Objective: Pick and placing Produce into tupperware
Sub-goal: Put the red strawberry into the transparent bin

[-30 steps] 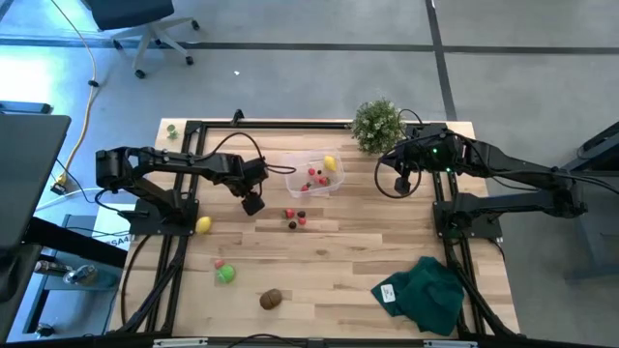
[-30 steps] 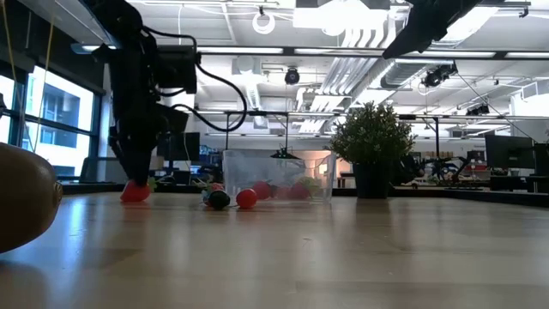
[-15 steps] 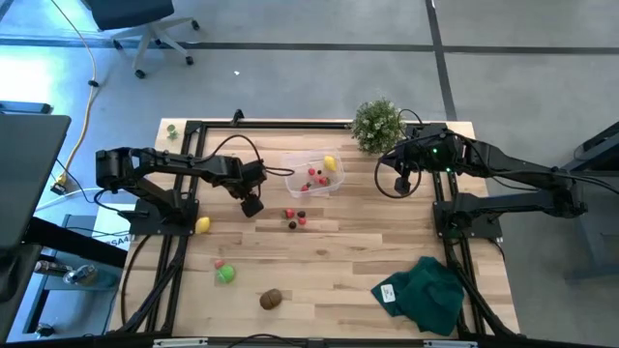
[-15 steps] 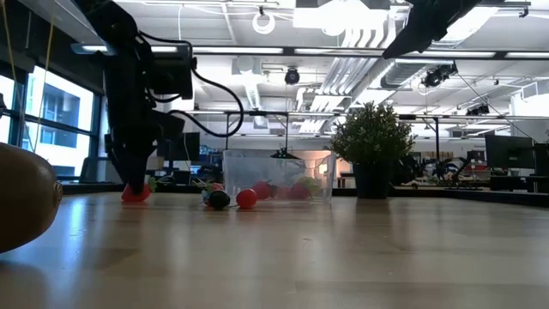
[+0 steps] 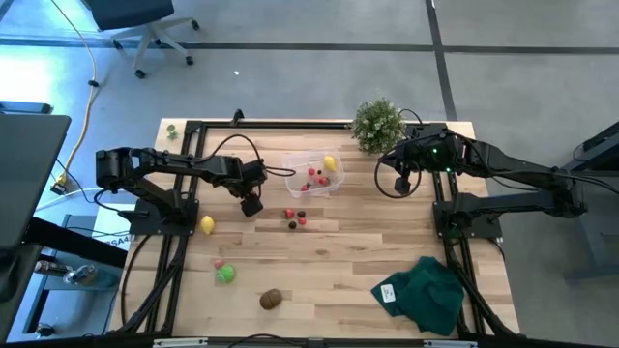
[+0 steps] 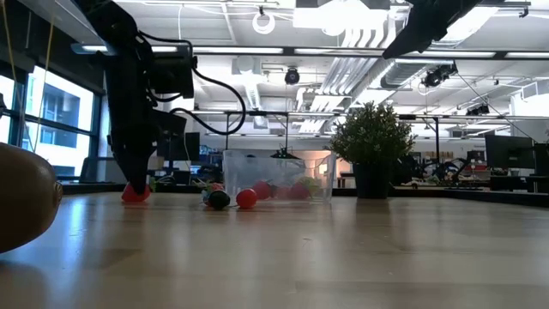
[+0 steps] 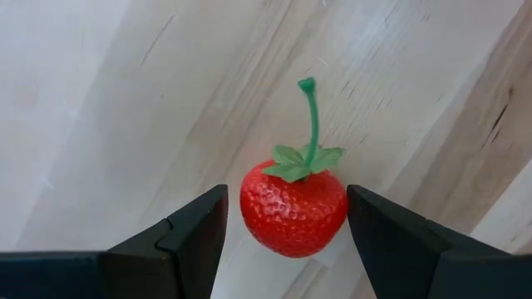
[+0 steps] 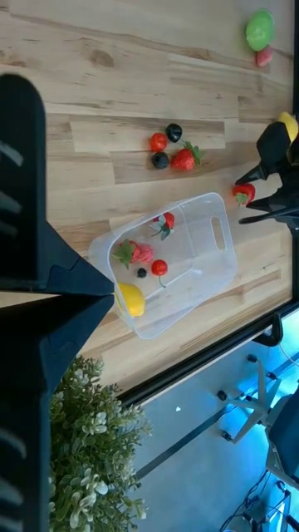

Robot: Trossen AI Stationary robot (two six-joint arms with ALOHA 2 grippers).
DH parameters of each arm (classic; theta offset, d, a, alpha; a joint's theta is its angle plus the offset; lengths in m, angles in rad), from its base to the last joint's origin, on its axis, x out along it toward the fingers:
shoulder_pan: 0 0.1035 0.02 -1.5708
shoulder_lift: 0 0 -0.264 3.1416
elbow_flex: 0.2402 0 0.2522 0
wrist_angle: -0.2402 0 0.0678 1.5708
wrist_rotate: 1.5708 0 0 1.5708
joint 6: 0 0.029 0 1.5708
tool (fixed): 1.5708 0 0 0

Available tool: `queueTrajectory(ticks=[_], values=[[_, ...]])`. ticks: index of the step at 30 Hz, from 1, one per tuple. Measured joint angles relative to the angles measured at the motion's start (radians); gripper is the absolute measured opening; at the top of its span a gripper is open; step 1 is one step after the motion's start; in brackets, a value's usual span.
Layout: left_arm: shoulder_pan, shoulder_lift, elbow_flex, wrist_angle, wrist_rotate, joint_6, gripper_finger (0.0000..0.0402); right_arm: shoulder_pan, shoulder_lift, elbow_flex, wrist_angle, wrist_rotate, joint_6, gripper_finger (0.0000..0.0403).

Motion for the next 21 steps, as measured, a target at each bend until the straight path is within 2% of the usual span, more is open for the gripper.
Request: queueTrajectory(ticks=[12,21], values=[[0.0,0.0,0.0,0.0,-0.002,0.0,0.023,0.0,0.0,0.0,0.0,0.0,0.0,0.0],[0.0,0.0,0.001,0.001,-0.015,-0.003,0.017,0.0,0.0,0.0,0.0,0.0,0.0,0.0]])
